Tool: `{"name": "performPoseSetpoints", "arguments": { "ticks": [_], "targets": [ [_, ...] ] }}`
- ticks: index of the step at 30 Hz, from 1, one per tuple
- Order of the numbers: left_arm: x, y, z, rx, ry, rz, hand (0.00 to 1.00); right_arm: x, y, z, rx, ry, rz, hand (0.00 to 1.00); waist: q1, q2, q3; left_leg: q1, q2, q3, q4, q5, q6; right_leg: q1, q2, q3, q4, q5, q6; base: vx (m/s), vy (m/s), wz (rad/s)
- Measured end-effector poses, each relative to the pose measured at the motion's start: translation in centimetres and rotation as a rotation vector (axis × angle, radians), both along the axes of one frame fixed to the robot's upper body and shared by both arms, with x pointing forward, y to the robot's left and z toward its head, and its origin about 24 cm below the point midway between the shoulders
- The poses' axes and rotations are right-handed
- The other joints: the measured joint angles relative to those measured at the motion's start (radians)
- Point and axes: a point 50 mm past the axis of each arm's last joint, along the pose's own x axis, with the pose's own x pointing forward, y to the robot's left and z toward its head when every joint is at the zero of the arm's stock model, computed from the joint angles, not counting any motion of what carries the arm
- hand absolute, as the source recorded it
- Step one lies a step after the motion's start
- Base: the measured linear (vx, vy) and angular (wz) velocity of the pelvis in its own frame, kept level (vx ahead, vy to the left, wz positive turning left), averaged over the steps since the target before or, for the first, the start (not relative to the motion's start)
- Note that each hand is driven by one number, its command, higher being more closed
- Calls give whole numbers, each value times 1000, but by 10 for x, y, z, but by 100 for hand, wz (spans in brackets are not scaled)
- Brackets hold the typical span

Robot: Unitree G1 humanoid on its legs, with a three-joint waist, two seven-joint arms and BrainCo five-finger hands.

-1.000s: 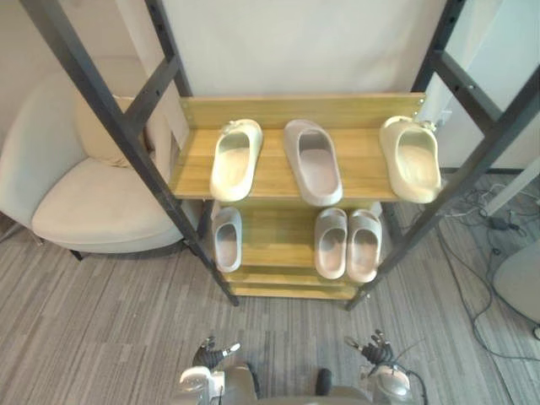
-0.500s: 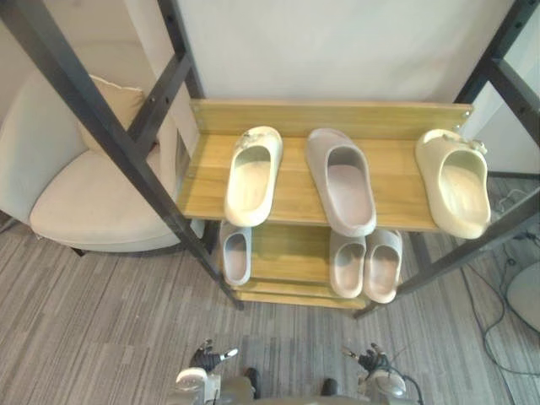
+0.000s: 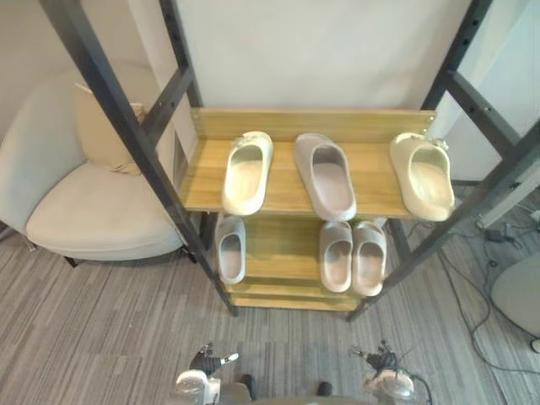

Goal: Organize the slippers on the shoe rack

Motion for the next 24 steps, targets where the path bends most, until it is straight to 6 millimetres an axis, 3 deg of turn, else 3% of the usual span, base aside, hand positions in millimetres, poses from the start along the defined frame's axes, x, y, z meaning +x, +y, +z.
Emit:
{"name": "performPoseSetpoints", "arguments": {
  "ticks": [4,6,13,15,24],
  "targets": [
    [0,-1,0,12,1,-19,0,17,-5,25,-67,-139,17,0,-4,1,-1,2,-3,1,-5,3,1,1,0,7,-8,18,0,30,10,-5],
    [0,-2,0,17,0,-16,0,26,-6,47,-104,-249,26,0,-8,2,-2,3,-4,1,-5,9,10,1,0,9,-9,19,0,65,3,-2],
    [0,-4,0,24,0,-27,0,41,-2,100,-181,-499,56,0,-18,1,-2,11,-5,-2,-5,9,11,5,1,14,-16,18,0,33,-5,-4],
    [-1,-5,0,24,-4,-27,0,42,-2,122,-227,-589,89,0,-24,1,-2,14,-4,-2,-6,9,11,8,1,14,-16,18,0,-36,-8,-1],
    [-8,-6,-1,18,-9,-18,0,36,0,177,-307,-836,109,0,-42,3,-28,14,-3,1,-8,7,11,-15,-9,22,30,3,9,-25,-1,-1]
  ]
}}
